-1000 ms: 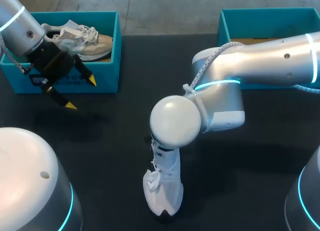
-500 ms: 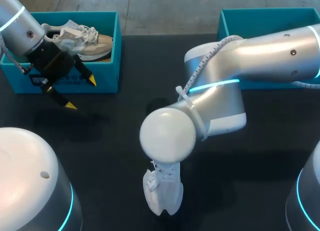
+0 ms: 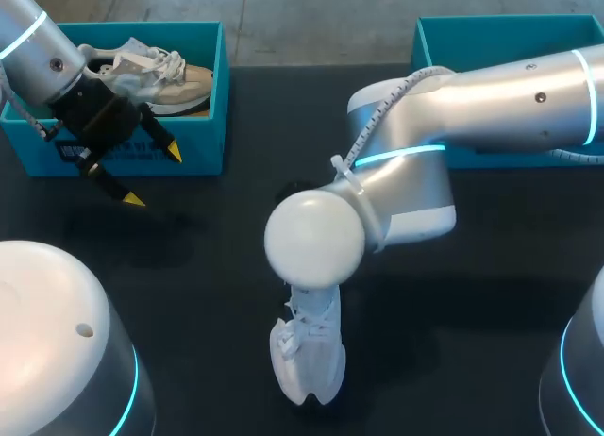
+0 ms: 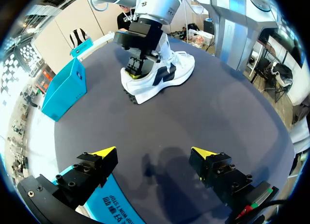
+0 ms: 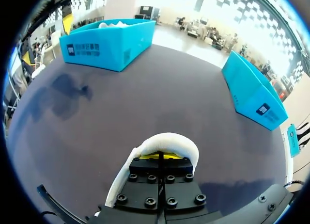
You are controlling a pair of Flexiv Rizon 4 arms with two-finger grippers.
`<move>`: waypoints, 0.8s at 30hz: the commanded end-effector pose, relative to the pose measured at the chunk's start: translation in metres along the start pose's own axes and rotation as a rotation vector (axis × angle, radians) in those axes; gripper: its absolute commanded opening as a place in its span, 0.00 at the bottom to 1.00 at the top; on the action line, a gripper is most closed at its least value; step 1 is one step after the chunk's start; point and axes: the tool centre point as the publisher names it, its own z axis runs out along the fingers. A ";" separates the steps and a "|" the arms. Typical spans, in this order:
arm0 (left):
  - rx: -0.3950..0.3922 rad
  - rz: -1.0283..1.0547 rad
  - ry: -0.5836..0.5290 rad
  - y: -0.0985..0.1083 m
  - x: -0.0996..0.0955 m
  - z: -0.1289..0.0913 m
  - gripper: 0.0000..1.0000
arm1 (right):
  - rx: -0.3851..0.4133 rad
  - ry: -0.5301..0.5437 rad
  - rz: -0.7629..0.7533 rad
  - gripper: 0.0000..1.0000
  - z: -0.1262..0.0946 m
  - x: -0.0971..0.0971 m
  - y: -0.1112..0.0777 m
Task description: Take the shoe out of the shoebox, open the shoe tongue, remove and reinsert the insole, then place the shoe into the shoebox
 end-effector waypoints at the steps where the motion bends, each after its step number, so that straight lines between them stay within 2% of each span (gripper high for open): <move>1: -0.003 0.000 0.001 0.000 0.001 0.000 1.00 | 0.013 -0.029 0.203 0.00 0.010 0.009 -0.004; 19: -0.003 0.000 0.001 0.000 0.001 0.000 1.00 | 0.119 -0.047 0.216 0.00 0.029 0.003 -0.023; 24: -0.003 0.000 0.001 0.000 0.001 0.000 1.00 | 0.072 -0.056 0.230 0.00 0.012 0.001 -0.020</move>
